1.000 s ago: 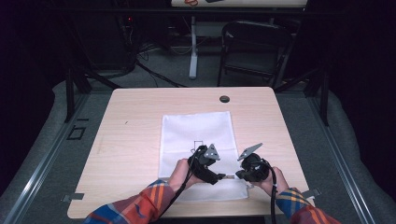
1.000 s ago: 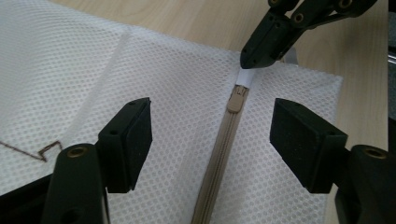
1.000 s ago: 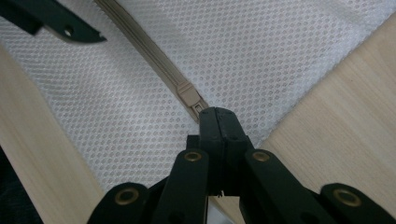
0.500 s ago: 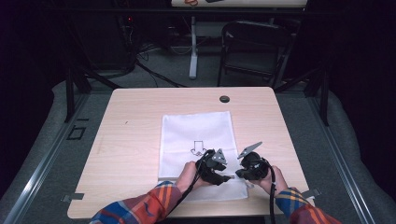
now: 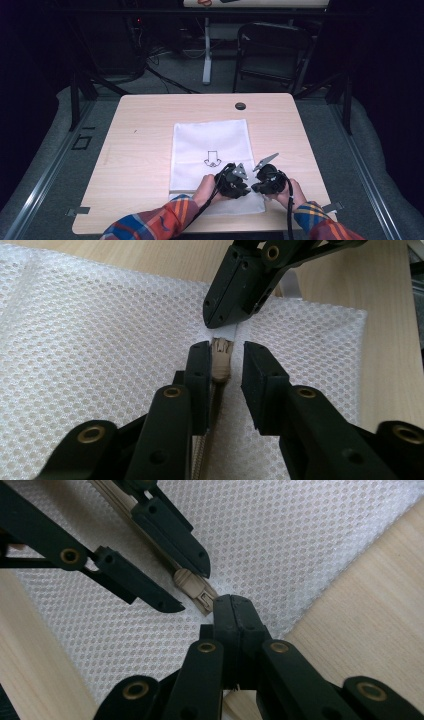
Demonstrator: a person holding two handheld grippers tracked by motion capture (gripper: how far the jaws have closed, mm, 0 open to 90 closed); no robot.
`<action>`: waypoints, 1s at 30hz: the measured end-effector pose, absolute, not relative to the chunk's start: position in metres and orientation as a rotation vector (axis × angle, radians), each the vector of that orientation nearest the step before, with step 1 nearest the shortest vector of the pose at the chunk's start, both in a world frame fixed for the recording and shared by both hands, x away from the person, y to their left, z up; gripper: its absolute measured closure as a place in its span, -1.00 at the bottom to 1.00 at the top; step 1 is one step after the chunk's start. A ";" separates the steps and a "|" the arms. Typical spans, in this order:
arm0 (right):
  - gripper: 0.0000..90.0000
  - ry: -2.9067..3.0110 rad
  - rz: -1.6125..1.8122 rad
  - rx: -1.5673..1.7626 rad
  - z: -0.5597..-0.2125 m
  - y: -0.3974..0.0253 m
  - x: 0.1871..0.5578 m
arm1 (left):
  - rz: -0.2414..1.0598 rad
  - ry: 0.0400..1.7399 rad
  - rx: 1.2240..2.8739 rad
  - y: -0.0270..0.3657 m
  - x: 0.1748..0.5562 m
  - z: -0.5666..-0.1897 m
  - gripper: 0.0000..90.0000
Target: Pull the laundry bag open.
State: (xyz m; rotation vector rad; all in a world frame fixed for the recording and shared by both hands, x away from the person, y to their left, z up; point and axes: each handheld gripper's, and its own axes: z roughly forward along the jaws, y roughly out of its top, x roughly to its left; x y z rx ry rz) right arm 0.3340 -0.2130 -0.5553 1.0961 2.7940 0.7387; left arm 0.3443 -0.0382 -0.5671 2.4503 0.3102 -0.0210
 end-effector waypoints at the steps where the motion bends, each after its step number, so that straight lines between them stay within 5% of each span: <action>1: 1.00 2.812 0.706 1.076 -0.554 -0.214 0.335 | -0.036 0.314 2.435 -0.039 0.345 -0.569 0.66; 30: 1.00 2.818 0.653 1.072 -0.553 -0.211 0.334 | -0.040 0.308 2.442 -0.036 0.347 -0.567 0.82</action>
